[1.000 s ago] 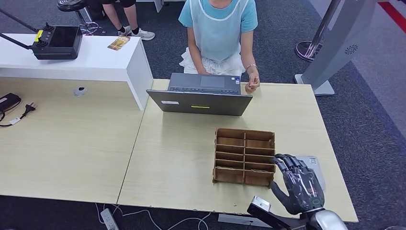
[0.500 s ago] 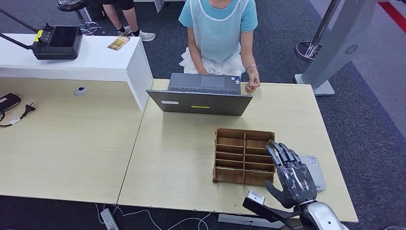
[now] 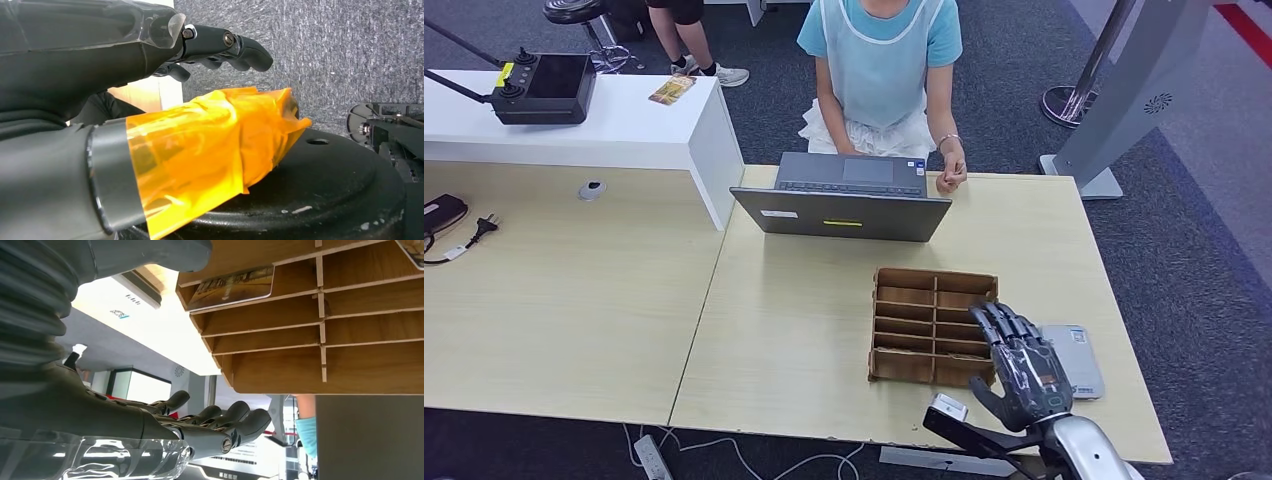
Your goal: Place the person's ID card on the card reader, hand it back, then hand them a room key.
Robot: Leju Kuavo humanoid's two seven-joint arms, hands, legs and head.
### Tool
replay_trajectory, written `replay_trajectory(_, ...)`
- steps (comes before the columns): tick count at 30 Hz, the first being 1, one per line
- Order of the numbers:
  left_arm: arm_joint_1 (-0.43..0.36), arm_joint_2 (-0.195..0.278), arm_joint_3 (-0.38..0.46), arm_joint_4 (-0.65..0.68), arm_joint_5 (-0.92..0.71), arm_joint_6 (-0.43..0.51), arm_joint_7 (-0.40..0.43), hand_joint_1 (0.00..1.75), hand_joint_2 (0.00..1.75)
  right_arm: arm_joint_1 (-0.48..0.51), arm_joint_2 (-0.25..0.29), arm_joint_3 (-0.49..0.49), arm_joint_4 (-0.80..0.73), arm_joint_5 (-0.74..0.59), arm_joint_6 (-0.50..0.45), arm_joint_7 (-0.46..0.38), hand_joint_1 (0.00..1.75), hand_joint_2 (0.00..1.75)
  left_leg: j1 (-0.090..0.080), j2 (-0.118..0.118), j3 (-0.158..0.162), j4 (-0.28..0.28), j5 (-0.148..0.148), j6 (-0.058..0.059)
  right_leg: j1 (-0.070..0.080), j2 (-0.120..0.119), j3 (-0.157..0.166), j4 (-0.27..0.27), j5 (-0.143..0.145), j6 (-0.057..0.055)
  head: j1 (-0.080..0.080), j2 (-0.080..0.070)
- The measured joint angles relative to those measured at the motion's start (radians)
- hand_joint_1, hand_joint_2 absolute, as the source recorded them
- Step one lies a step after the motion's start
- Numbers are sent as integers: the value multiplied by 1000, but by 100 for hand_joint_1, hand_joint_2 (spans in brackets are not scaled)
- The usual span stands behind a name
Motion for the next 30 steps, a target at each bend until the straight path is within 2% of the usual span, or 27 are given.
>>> replay_trajectory(4, 0, 0, 0, 0, -1, 0, 0, 0, 0, -2, 6, 3, 12, 0, 1, 1, 49, 175, 0, 0, 0, 0, 0, 0, 0, 0, 0, 0, 0, 0, 0, 0)
replay_trajectory(9, 0, 0, 0, 0, -2, 0, 0, 0, 0, -3, 15, 4, 24, 0, 1, 4, 72, 175, 0, 0, 0, 0, 0, 0, 0, 0, 0, 0, 0, 0, 0, 0)
replay_trajectory(14, 0, 0, 0, 0, -3, 0, 0, 0, 0, -3, 21, 5, 30, 0, 1, 4, 88, 175, 0, 0, 0, 0, 0, 0, 0, 0, 0, 0, 0, 0, 0, 0)
replay_trajectory(30, 0, 0, 0, 0, -4, -3, 0, 0, 0, -3, 28, 11, 36, 3, 5, 4, 94, 175, 0, 0, 0, 0, 0, 0, 0, 0, 0, 0, 0, 0, 0, 0)
